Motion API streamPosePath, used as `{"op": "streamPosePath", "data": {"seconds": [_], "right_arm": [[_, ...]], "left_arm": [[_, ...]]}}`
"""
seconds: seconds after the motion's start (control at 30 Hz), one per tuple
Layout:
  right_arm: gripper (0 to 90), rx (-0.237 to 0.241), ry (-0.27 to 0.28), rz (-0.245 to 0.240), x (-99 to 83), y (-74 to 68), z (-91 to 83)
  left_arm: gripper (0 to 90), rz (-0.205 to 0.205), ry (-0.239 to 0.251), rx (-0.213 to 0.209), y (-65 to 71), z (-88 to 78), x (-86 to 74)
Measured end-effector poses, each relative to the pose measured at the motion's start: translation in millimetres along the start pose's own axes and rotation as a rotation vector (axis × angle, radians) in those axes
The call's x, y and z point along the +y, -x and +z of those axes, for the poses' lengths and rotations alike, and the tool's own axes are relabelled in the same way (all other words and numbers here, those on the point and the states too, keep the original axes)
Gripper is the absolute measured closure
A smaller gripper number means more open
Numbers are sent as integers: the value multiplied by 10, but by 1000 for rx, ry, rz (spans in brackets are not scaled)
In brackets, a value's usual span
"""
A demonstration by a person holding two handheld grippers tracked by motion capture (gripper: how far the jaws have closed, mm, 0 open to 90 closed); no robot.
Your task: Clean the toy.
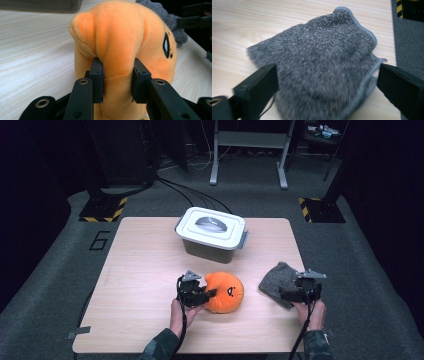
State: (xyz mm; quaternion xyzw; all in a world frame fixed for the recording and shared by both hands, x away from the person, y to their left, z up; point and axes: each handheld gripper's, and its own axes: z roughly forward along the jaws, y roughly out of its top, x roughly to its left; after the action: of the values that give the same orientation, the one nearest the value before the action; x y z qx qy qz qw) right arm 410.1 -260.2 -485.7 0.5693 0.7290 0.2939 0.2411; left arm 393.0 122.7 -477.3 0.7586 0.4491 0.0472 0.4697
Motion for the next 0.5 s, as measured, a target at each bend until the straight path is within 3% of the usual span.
{"op": "streamPosePath", "data": {"seconds": [0.17, 0.2, 0.3, 0.37, 0.5], "right_arm": [[10, 4, -59, 9, 68, -20, 199], [39, 5, -88, -7, 75, -30, 291], [100, 16, -128, 6, 34, -34, 389], [123, 18, -111, 17, 12, -32, 389], [379, 26, -71, 27, -39, -7, 317]], "left_arm": [[684, 12, -11, -5, 13, 2, 24], [682, 11, -25, 6, 16, 7, 32], [679, 26, -37, 19, 13, 17, 34], [678, 38, -44, 23, 6, 25, 24], [674, 50, -44, 36, 6, 30, 11]]}}
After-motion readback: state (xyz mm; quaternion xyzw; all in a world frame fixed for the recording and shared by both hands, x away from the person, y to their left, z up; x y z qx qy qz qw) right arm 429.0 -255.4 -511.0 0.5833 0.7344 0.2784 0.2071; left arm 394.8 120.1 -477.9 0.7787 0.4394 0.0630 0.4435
